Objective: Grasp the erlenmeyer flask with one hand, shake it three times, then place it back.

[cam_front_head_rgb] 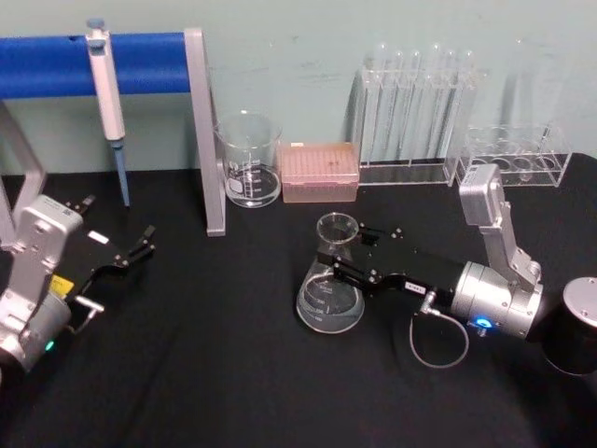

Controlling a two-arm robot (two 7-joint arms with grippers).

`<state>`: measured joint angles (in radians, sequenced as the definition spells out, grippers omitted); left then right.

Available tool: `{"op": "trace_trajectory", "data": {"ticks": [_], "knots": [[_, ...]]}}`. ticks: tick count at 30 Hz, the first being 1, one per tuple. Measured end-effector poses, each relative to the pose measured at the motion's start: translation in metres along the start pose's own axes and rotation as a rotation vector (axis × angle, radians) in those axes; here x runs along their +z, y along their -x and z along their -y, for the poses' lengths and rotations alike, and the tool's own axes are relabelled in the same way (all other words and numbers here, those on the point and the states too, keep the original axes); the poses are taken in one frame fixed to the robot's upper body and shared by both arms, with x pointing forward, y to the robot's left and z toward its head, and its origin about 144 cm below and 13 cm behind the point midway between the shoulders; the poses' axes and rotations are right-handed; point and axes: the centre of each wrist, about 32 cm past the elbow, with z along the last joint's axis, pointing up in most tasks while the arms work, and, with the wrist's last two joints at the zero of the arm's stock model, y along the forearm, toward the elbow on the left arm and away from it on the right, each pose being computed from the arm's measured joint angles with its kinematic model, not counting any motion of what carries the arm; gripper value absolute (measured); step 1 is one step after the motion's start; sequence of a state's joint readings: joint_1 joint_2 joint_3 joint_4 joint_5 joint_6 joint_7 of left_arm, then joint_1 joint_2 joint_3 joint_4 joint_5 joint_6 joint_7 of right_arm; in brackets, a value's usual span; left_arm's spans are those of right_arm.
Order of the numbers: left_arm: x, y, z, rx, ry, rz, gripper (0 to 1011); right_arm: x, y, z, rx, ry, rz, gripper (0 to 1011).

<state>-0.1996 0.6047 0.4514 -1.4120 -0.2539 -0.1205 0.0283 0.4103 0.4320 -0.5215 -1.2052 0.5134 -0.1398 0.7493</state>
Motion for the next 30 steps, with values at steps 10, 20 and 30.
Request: {"op": "trace_trajectory", "data": {"ticks": [10, 20, 30], "knots": [[0.0000, 0.0000, 0.0000, 0.000, 0.000, 0.000, 1001, -0.0021, -0.0006, -0.0012, 0.003, 0.009, -0.022, 450], [0.0000, 0.0000, 0.0000, 0.000, 0.000, 0.000, 1001, -0.0023, -0.0004, -0.0009, 0.003, 0.018, -0.032, 450], [0.0000, 0.0000, 0.0000, 0.000, 0.000, 0.000, 1001, -0.0024, -0.0002, -0.0008, 0.003, 0.018, -0.032, 450]]}}
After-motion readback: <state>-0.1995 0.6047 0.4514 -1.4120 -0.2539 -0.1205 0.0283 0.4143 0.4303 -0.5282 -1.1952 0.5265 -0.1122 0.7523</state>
